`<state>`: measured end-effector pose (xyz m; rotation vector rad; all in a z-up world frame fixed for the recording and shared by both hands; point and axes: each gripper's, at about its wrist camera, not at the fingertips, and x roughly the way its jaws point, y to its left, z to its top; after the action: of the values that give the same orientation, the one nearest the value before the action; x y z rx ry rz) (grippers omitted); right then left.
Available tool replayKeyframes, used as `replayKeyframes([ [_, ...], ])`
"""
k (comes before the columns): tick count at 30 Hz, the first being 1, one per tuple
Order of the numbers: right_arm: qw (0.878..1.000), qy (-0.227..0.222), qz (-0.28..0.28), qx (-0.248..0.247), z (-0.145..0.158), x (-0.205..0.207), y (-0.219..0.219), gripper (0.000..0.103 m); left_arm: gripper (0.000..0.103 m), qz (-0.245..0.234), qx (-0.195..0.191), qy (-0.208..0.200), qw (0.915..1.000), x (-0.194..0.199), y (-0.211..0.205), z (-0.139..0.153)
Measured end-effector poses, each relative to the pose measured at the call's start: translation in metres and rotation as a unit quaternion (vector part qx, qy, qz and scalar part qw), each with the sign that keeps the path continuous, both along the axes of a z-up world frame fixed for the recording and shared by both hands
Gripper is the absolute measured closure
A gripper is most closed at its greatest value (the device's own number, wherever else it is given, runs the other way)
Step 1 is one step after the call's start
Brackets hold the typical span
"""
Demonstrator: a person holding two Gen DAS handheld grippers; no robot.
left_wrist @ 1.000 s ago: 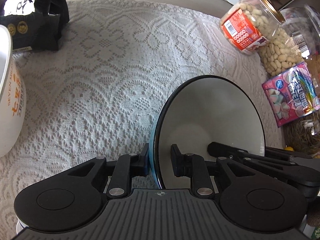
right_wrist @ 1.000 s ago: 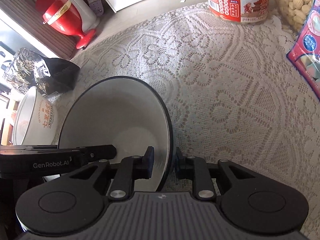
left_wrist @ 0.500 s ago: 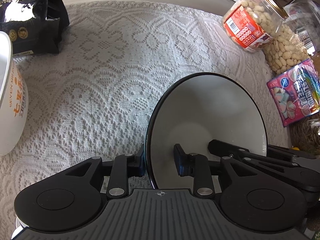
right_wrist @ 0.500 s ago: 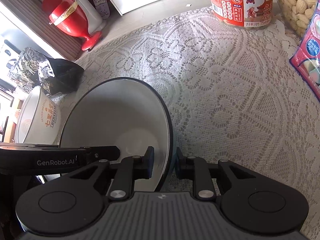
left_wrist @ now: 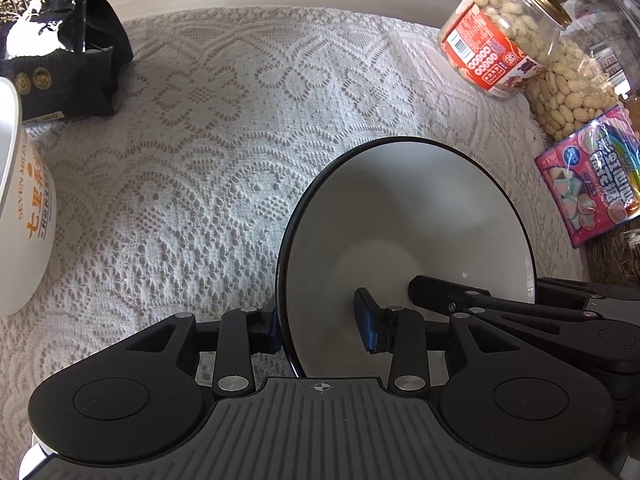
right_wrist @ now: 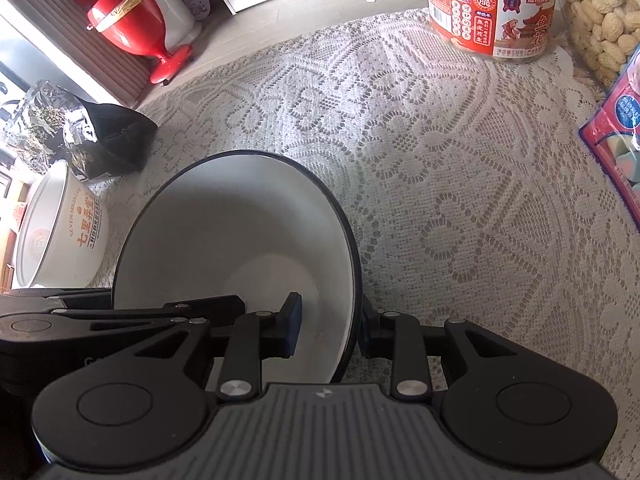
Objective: Organize plates and bowls
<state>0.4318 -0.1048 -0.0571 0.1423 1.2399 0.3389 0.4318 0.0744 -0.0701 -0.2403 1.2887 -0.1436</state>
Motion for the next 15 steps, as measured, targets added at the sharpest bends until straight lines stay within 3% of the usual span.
replayKeyframes([
  [9, 1.0, -0.013, -0.004, -0.014, 0.005, -0.003, 0.002, 0.074, 0.065, 0.003, 0.01, -0.002, 0.9999, -0.001, -0.004, 0.005],
  [15, 0.999, -0.043, 0.004, -0.01, 0.025, -0.012, -0.001, 0.074, 0.065, -0.003, 0.019, -0.028, 0.9994, -0.011, -0.007, 0.028],
])
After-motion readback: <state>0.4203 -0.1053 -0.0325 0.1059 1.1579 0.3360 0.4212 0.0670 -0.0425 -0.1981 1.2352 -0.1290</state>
